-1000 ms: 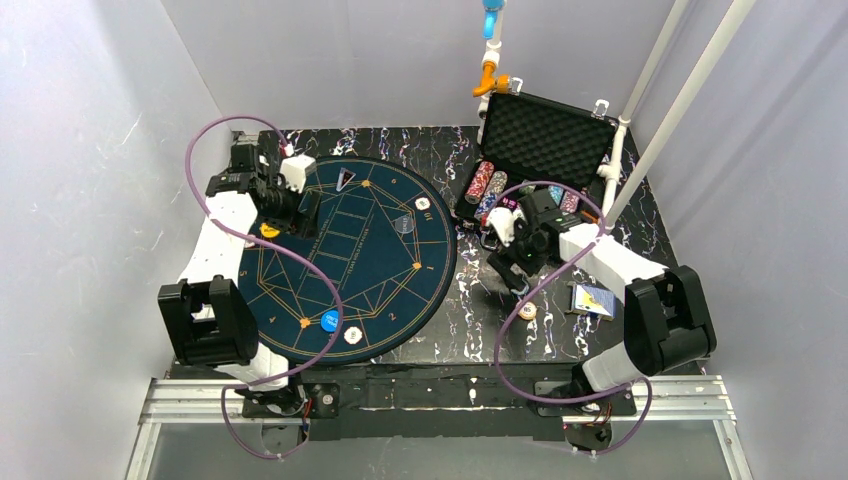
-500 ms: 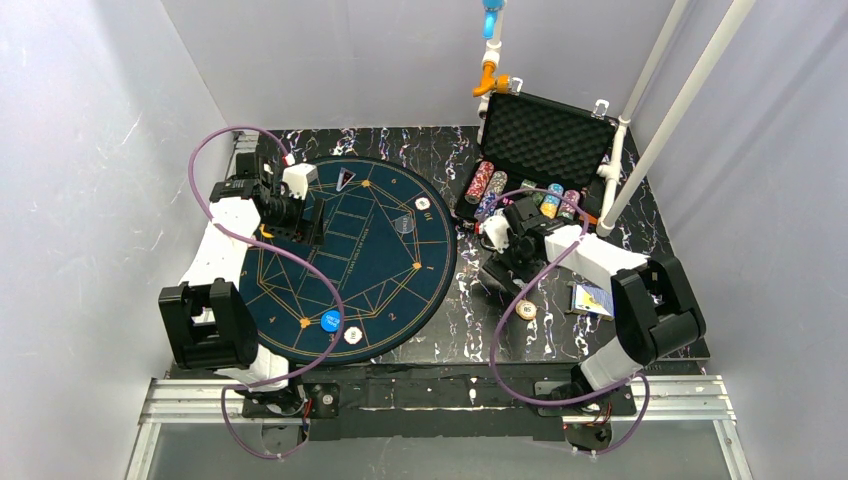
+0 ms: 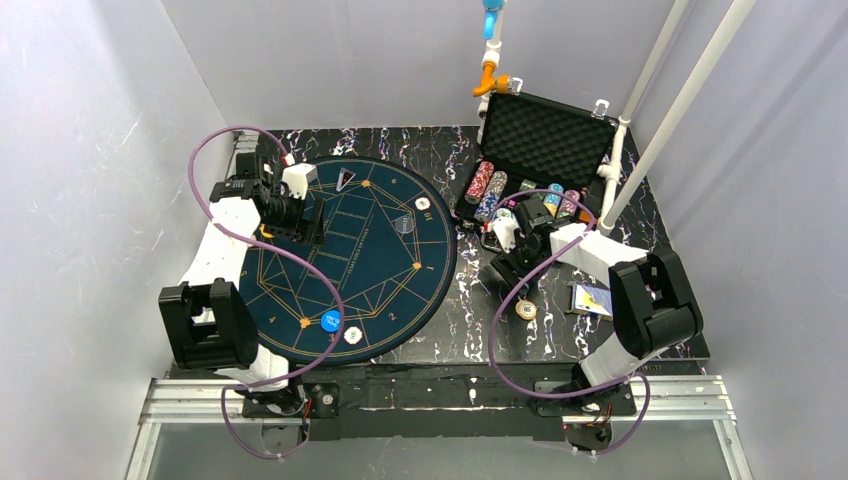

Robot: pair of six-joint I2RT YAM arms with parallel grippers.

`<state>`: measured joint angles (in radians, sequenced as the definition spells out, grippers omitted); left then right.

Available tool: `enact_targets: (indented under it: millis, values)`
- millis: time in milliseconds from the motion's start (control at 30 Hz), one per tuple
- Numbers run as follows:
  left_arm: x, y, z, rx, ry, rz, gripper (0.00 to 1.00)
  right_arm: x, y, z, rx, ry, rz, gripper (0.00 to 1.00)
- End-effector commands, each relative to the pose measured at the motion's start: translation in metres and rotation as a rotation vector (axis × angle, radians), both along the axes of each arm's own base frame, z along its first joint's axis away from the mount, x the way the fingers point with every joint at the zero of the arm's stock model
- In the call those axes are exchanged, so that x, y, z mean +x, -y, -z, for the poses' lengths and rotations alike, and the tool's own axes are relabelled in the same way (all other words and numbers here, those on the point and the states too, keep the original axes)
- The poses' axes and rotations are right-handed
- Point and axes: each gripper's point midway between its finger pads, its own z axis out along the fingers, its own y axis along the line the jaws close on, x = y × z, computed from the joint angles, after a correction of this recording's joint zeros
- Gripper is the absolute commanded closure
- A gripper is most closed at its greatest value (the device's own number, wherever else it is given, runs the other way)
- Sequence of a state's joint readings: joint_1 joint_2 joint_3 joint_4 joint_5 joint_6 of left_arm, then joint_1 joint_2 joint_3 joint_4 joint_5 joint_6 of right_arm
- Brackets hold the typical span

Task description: Distribute texas hold em gaming equipment

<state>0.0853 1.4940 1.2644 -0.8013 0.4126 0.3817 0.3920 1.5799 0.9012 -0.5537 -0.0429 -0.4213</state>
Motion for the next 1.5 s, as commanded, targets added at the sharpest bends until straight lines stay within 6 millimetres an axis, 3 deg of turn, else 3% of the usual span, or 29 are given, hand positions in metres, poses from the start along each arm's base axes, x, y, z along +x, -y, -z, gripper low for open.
enact_targets:
  millis: [0,333,533,700,867,1100,1267,1467]
  values:
    - [-0.004,0.005,-0.015,-0.018,0.039,0.018,0.17,-0.011,0.0,0.008,0.017,-0.076,-0.018,0.29]
    - [-0.001,0.003,-0.016,-0.004,0.049,0.012,0.17,-0.022,-0.001,0.014,0.023,-0.135,-0.065,0.53]
    - [0.0,0.003,-0.015,-0.005,0.047,0.011,0.17,-0.024,-0.014,0.003,0.093,-0.13,-0.103,0.59]
    - [0.001,0.003,-0.014,-0.007,0.042,0.007,0.17,-0.019,-0.026,-0.011,0.136,-0.09,-0.142,0.88]
    - [0.001,0.003,-0.013,-0.012,0.036,0.003,0.17,-0.012,-0.043,-0.026,0.171,-0.054,-0.192,0.98]
    - [0.005,0.009,-0.014,-0.069,0.004,-0.032,0.17,0.009,-0.086,-0.053,0.204,0.043,-0.305,0.99]
    - [0.014,0.007,-0.027,-0.181,-0.012,-0.101,0.16,0.033,-0.139,-0.076,0.236,0.14,-0.385,0.99]
    - [0.023,-0.007,-0.039,-0.279,-0.028,-0.2,0.16,0.032,-0.214,-0.068,0.243,0.143,-0.486,0.96]
